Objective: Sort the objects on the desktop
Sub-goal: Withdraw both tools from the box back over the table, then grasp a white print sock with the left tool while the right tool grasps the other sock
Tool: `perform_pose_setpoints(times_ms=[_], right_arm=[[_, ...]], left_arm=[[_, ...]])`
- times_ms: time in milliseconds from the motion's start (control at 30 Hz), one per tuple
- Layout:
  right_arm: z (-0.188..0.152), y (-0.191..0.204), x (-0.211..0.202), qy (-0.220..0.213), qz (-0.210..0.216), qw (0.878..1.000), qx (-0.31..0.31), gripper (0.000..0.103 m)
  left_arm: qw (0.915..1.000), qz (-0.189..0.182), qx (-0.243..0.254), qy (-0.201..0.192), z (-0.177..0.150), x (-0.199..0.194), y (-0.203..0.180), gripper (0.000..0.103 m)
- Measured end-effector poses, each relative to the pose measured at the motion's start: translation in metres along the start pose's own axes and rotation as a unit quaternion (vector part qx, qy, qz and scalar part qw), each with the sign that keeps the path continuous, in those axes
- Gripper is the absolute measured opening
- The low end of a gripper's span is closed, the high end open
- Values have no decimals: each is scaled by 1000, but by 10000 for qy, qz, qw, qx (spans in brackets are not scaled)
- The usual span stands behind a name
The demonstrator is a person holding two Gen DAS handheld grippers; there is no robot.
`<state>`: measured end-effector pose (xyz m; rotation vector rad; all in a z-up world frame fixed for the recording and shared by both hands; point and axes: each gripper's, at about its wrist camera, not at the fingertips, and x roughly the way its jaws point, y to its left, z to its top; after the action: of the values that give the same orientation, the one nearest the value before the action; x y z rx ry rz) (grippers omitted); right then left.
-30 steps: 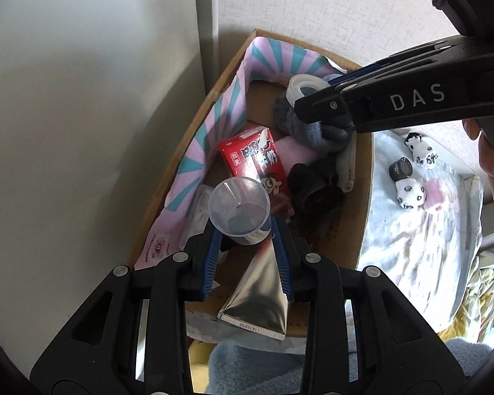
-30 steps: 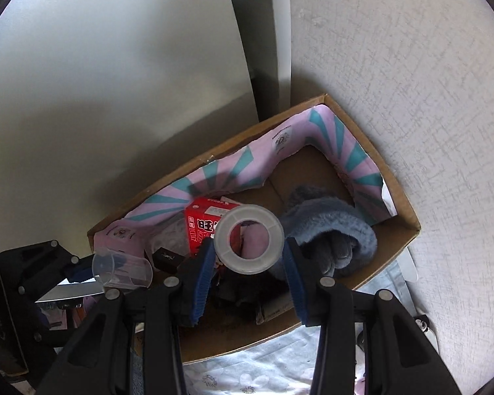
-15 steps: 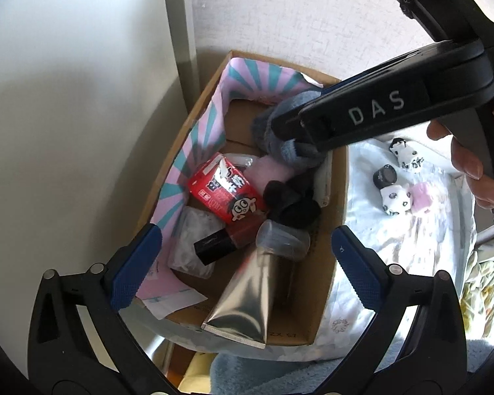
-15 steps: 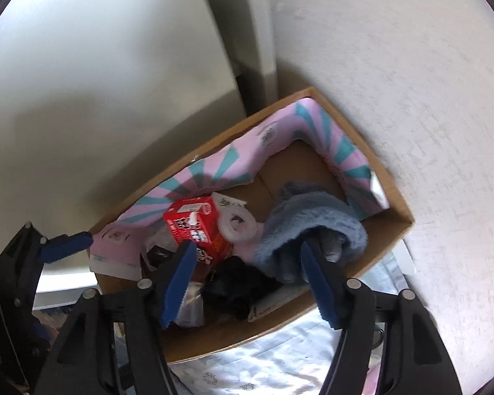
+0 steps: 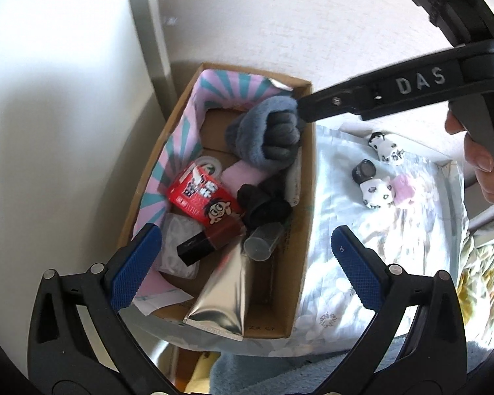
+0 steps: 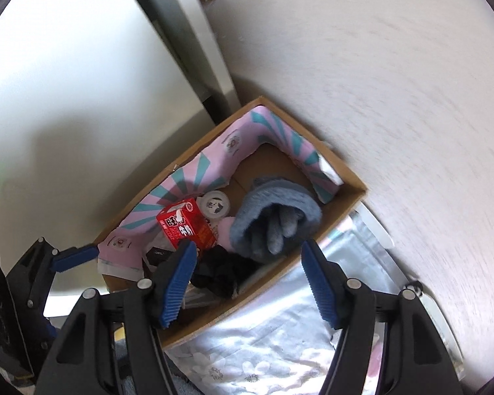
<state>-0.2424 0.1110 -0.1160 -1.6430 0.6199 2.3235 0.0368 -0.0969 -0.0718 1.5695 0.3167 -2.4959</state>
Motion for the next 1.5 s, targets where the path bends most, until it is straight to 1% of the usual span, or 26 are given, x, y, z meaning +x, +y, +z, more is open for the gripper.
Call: perform_pose_setpoints(times_ms=[133, 300, 467, 567, 667, 767, 833, 900, 1000, 1100, 1233, 1367, 1500], right_arm=[[-19, -17, -14, -160, -92, 9996, 232, 62], [-50, -46, -38, -381, -262, 9970, 625, 62], [-89, -74, -67, -632, -625, 9914, 963, 62], [-111, -90, -83, -771, -978, 9856, 1143, 62], [-138, -110, -93, -846, -1261, 9789, 1365, 62], [-163, -127, -95, -828, -1407, 9734, 1606, 62], [-177, -135, -92, -773, -1412, 9717, 1731, 62], [-193, -145, -84, -708, -1378, 9697, 1890, 62], [-213, -158, -67, -602, -1239, 9688, 2063, 62], [-223, -167, -52, -526, -1101, 9703, 2089, 62], [-228, -180, -29, -525, -1052, 9721, 2028, 62], [-215, -196, -12, -759, -1030, 9721, 1966, 62], [-192, -204, 6, -794, -1022, 9760, 1752, 62]], left_arm=[[9997, -130, 222, -54, 3, -3, -15, 103], [9981, -142, 589, -57, 13, -1, -40, 103], [9953, -270, 908, -222, 26, -9, -67, 103], [9929, -323, 1098, -336, 33, -9, -83, 103], [9906, -434, 1259, -312, 38, -3, -101, 103], [9885, -510, 1411, -184, 39, 10, -122, 103], [9870, -607, 1482, -102, 35, 19, -135, 103], [9853, -690, 1560, 9, 27, 33, -150, 103], [9838, -669, 1651, 184, 13, 58, -167, 103], [9854, -724, 1501, 351, 2, 85, -175, 103], [9904, -705, 1097, 451, 2, 120, -178, 101], [9938, -645, 731, 530, 8, 151, -178, 96], [9941, -630, 638, 619, 6, 172, -182, 95]])
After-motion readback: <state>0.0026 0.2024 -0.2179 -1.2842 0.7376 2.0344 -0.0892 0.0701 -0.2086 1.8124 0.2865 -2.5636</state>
